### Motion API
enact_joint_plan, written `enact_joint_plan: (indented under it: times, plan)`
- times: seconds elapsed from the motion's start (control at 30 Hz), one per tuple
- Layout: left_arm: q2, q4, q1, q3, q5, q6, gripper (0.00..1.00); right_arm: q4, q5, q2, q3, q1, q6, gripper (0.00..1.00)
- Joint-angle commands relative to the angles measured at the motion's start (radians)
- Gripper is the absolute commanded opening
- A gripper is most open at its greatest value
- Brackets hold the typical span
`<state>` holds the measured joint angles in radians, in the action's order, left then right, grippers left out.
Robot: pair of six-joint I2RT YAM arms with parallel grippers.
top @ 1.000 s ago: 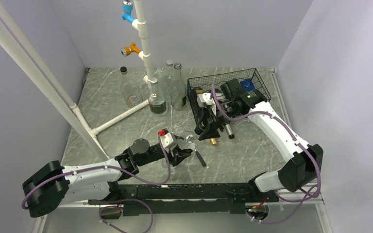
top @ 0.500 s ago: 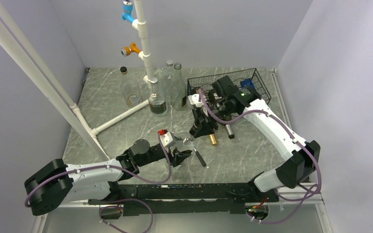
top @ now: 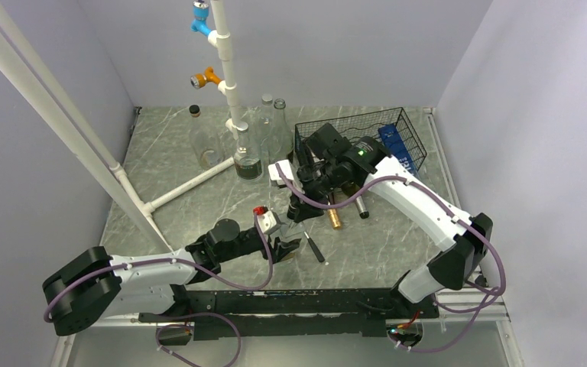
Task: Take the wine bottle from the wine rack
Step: Place the wine bottle at the center of the board.
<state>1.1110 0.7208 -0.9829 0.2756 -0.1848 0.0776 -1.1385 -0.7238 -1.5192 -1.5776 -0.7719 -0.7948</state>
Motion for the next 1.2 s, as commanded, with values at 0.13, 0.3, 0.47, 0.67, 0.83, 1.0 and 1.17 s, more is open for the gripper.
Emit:
enact_joint_plan:
  times: [0.13, 0.3, 0.47, 0.67, 0.83, 1.0, 1.17]
  plan:
    - [-0.043, 0.11, 0.007, 0.082, -0.033, -0.039, 0.79, -0.038, 0.055, -0.035, -0.05, -0.072, 0.019, 0.03]
    - [-0.071, 0.1, 0.007, 0.079, -0.042, -0.065, 0.87, -0.045, 0.054, -0.045, -0.059, -0.082, 0.02, 0.03]
    - [-0.082, 0.067, 0.007, 0.088, -0.065, -0.118, 0.86, -0.051, 0.056, -0.054, -0.069, -0.081, 0.022, 0.05]
    - [-0.101, -0.046, 0.007, 0.104, -0.053, -0.117, 0.85, -0.052, 0.066, -0.053, -0.072, -0.081, 0.026, 0.08]
    - [-0.133, -0.094, 0.007, 0.1, -0.011, -0.095, 0.76, -0.055, 0.066, -0.057, -0.07, -0.081, 0.029, 0.11]
    - [-0.153, -0.131, 0.007, 0.114, 0.017, -0.084, 0.0, -0.071, 0.055, -0.067, -0.078, -0.083, 0.029, 0.26]
    - [-0.189, -0.14, 0.007, 0.117, 0.007, -0.086, 0.0, -0.084, 0.058, -0.063, -0.068, -0.083, 0.035, 0.72]
